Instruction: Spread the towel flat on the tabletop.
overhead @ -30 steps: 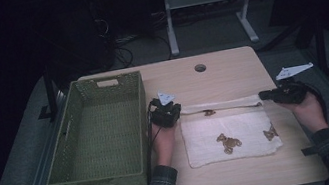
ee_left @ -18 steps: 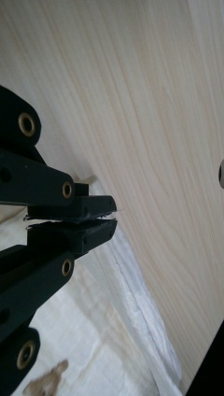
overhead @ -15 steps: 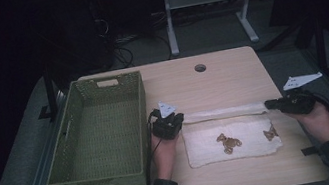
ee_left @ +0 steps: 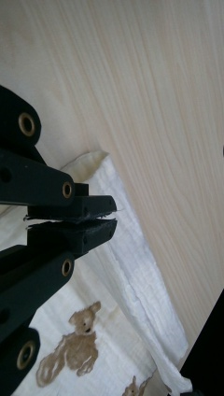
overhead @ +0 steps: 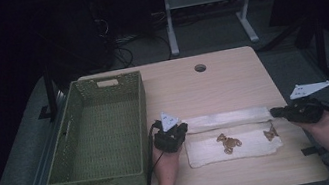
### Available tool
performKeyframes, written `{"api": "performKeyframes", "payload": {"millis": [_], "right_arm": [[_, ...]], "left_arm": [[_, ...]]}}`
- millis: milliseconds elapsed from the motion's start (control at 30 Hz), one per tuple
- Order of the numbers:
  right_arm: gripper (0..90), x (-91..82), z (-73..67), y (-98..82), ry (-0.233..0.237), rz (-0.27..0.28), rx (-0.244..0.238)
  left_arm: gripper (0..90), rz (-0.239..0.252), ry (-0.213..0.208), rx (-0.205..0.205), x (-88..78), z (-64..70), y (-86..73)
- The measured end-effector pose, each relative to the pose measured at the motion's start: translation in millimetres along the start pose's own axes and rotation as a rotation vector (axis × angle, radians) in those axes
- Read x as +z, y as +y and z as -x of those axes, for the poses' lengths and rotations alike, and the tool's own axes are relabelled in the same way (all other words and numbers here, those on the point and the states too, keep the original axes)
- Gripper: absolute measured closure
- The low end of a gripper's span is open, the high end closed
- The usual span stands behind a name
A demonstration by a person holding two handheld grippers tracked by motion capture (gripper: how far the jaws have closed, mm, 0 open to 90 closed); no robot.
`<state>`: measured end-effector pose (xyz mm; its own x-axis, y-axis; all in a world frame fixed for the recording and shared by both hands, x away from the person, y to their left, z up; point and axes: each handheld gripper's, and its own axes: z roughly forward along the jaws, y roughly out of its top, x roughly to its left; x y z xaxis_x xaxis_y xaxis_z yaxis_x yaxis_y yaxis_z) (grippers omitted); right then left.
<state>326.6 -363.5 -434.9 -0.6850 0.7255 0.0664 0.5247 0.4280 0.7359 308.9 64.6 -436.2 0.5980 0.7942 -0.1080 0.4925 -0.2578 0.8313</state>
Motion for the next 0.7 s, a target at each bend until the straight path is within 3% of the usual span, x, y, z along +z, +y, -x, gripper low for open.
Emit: {"api": "performKeyframes", "payload": {"millis": [700], "right_arm": [[85.3, -27.7, -29.5, -25.0, 0.003, 0.003, -0.045]], "left_arm": [[86.8, 0.015, -0.04, 0.011, -26.5, 22.7, -16.0]]}}
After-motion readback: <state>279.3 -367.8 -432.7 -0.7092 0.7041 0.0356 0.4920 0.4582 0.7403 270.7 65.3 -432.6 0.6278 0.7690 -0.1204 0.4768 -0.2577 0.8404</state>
